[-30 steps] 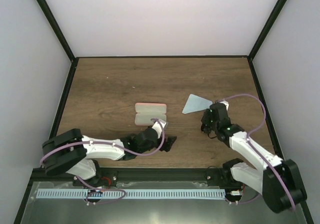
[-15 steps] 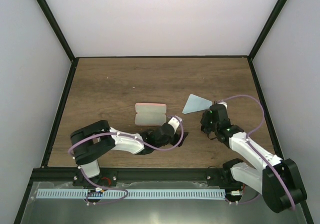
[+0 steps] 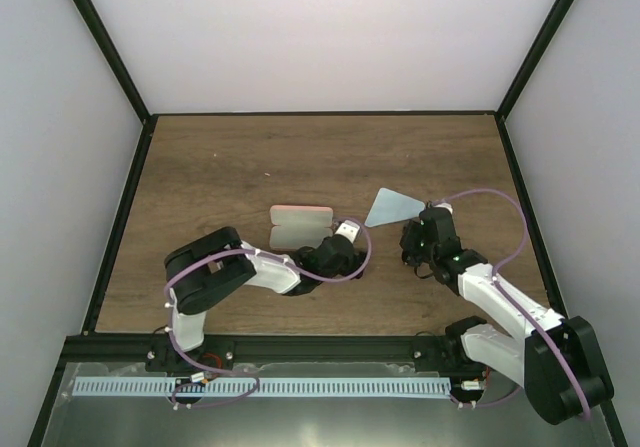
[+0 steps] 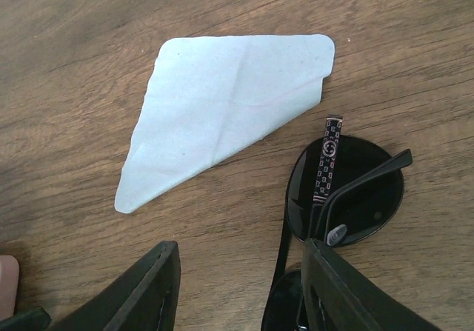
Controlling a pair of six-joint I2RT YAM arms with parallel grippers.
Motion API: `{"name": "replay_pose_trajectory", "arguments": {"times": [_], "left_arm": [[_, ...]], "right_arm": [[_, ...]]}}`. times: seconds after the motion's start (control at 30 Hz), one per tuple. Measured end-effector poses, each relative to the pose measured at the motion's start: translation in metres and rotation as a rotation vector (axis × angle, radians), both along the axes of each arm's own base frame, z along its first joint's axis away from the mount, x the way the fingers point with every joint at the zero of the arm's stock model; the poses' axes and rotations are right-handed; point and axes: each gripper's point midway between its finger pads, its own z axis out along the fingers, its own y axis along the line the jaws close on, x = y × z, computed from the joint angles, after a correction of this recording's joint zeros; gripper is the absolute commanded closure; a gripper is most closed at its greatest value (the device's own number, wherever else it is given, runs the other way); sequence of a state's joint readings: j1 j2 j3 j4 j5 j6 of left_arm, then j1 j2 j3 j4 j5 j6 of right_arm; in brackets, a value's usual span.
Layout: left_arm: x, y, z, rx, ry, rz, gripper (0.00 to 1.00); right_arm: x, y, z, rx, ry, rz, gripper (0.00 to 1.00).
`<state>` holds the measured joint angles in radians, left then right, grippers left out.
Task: Organize the sunglasses
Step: Move the sunglasses case at the center of the board.
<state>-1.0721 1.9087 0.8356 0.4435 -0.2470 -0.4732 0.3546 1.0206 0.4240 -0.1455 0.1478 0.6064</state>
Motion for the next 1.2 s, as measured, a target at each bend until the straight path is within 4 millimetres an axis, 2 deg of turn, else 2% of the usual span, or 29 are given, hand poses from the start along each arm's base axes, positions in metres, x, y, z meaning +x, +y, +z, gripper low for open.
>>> {"name": "replay_pose_trajectory", "arguments": {"times": [0.17, 0.3, 0.5, 0.7, 0.8, 0.9, 1.03, 1.13, 1.2], "left_arm": [[0.003, 0.005, -0.008, 0.009, 0.025, 0.025, 0.26], [0.016, 0.016, -0.008, -0.006, 0.033, 0.072, 0.26], [0.033, 0.049, -0.008, -0.022, 0.033, 0.148, 0.26], [0.043, 0.086, -0.008, -0.020, 0.034, 0.216, 0.26], [0.045, 0.097, -0.009, -0.023, 0.035, 0.234, 0.25], [0.043, 0.096, -0.008, -0.041, 0.038, 0.215, 0.22], [0.034, 0.084, -0.005, -0.068, 0.045, 0.157, 0.18], [0.016, 0.076, 0.001, -0.082, 0.048, 0.094, 0.14], [0.007, 0.073, 0.013, -0.099, 0.039, 0.060, 0.13]], "right_arm": [[0.000, 0.001, 0.001, 0.003, -0.003, 0.008, 0.53], [0.000, 0.002, 0.000, 0.005, -0.001, 0.010, 0.53], [0.000, 0.002, 0.001, 0.006, -0.005, 0.010, 0.52], [0.001, 0.003, 0.014, 0.024, -0.048, 0.013, 0.51], [0.002, 0.006, 0.016, 0.038, -0.055, 0.027, 0.49], [0.002, 0.013, 0.008, 0.042, -0.026, 0.054, 0.48], [0.008, 0.030, -0.003, 0.002, 0.047, 0.098, 0.49], [0.030, 0.046, 0.000, -0.024, 0.065, 0.118, 0.49], [0.048, 0.055, 0.000, -0.039, 0.075, 0.120, 0.50]]}}
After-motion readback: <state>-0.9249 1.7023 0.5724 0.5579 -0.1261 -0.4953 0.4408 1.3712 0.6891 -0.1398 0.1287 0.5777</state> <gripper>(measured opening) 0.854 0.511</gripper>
